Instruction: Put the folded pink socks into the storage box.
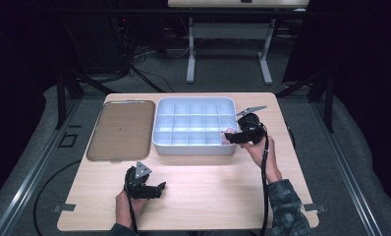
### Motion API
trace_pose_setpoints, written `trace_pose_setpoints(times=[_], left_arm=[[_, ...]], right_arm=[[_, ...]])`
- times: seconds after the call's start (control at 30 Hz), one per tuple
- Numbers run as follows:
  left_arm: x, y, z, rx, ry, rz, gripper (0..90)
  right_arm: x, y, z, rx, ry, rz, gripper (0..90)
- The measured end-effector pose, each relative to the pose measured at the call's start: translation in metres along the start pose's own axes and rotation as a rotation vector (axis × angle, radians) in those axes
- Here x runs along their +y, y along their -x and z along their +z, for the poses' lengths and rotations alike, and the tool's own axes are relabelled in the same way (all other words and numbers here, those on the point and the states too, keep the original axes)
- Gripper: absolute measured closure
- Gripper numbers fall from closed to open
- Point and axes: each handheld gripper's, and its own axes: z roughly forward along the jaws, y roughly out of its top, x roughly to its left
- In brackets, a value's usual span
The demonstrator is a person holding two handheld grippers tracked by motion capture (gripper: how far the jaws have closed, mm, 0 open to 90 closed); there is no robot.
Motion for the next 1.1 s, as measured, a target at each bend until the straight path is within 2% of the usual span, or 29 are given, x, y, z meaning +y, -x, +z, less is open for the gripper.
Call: trace_pose_setpoints(times=[0.13, 0.2, 0.27, 0.37, 0.43, 0.57, 0.8, 0.9, 1.0, 1.1], left_arm=[[0.0, 0.0, 0.0, -0.001, 0.0, 0.0, 10.1], [0.0, 0.0, 0.0, -0.002, 0.0, 0.001, 10.0], [0.0, 0.0, 0.0, -0.002, 0.001, 0.001, 10.0], [0.0, 0.0, 0.0, -0.001, 0.002, -0.003, 10.1], [0.0, 0.0, 0.0, -0.001, 0.002, 0.0, 10.1], [0.0, 0.0, 0.0, -0.001, 0.002, 0.0, 10.1], [0.0, 0.0, 0.0, -0.003, 0.001, 0.003, 10.0], [0.0, 0.0, 0.0, -0.004, 0.001, 0.003, 9.9], [0.0, 0.0, 0.0, -0.004, 0.001, 0.002, 10.0], [0.0, 0.0, 0.0, -0.005, 0.001, 0.001, 10.0]], right_arm=[[-0.011, -0.009, -0.016, -0.001, 0.01, -0.042, 13.6], [-0.018, -0.012, -0.022, 0.018, 0.017, -0.051, 9.3], [-0.025, -0.016, -0.028, 0.0, 0.023, -0.067, 6.8], [-0.034, -0.02, -0.035, 0.014, 0.029, -0.063, 2.7], [-0.041, -0.023, -0.038, 0.008, 0.038, -0.07, 0.0], [-0.054, -0.026, -0.043, 0.002, 0.056, -0.069, 0.0], [-0.089, -0.027, -0.037, -0.002, 0.04, -0.053, 0.0], [-0.104, -0.026, -0.028, -0.012, 0.021, -0.046, 0.0], [-0.119, -0.025, -0.018, 0.007, 0.014, -0.026, 0.0], [-0.132, -0.025, -0.012, -0.008, -0.002, -0.024, 0.0]])
